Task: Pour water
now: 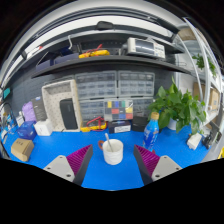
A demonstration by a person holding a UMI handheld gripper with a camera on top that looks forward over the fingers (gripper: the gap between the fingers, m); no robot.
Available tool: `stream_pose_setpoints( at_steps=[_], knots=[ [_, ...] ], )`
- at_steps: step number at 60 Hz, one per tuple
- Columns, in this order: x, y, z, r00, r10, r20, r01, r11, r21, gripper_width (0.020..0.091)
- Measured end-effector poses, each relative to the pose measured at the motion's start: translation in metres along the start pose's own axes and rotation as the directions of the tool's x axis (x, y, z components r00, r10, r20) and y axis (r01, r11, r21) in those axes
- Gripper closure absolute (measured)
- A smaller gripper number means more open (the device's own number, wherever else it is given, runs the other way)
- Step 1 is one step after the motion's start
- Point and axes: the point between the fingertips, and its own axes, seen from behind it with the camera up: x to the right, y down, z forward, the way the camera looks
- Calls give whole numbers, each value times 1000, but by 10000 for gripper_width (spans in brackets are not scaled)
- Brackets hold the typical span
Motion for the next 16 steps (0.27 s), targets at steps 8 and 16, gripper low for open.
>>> stream_pose_setpoints(
  at_steps=[8, 16],
  knots=[
    [-36, 1, -21, 999, -32, 40, 32, 999, -5, 265],
    [-59, 5, -31, 997, -49, 56, 50, 999, -11, 263]
  ],
)
